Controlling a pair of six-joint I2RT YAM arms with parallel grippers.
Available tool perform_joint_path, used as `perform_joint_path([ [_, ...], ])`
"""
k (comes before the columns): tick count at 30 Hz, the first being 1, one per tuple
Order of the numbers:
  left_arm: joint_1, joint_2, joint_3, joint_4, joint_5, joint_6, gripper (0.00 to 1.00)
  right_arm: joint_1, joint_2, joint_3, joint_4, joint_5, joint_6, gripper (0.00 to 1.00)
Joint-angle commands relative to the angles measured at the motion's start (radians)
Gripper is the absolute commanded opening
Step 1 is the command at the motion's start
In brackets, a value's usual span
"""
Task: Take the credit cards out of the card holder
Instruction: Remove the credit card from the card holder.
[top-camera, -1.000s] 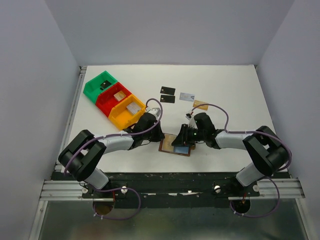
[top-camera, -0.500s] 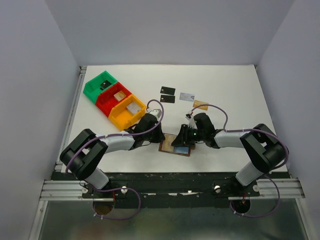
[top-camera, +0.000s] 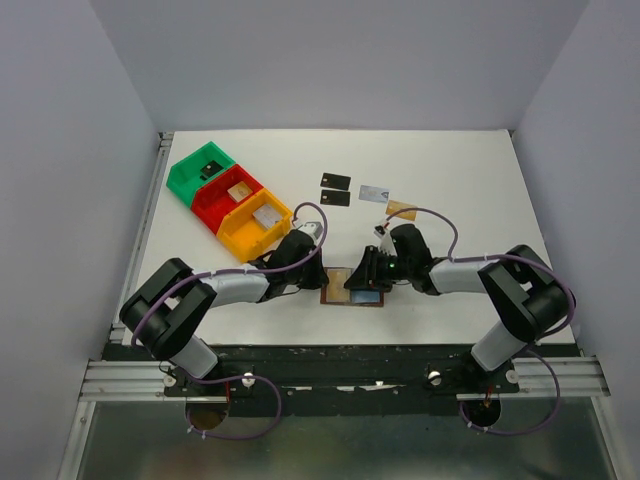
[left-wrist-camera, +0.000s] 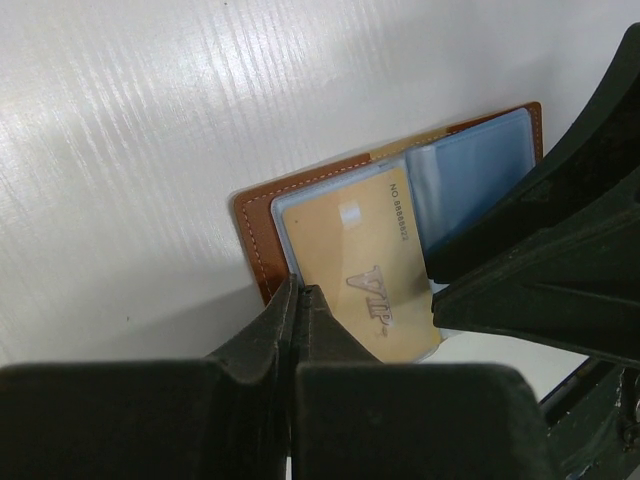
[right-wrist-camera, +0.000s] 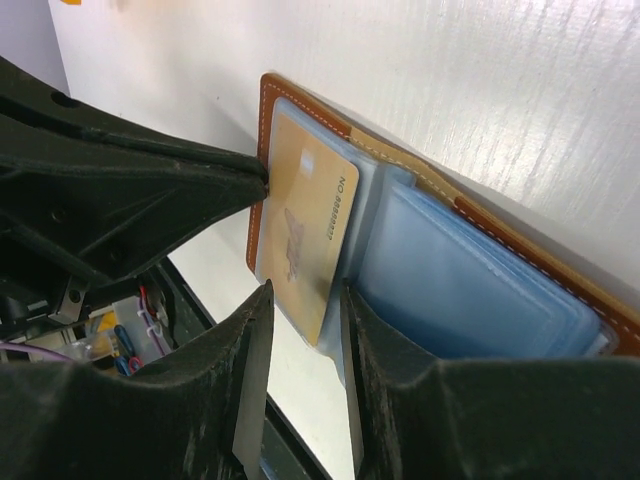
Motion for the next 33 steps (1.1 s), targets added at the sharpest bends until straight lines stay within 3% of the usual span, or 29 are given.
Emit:
perform_joint_path([
  [1, -0.010, -0.002, -0.025, -0.012, -0.014, -0.004, 0.00, -0.016, 0.024, -0.011, 0.045, -0.021, 0.016, 0.41],
  [15, -0.014, -0.011, -0.023, -0.011, -0.019, -0.004, 0.00, -0.018, -0.108, 0.030, -0.030, -0.053, -0.004, 0.42],
  [33, -0.016, -0.017, -0.023, -0.026, -0.028, 0.000, 0.04, -0.018, 0.024, 0.038, -0.033, -0.067, -0.029, 0.44],
])
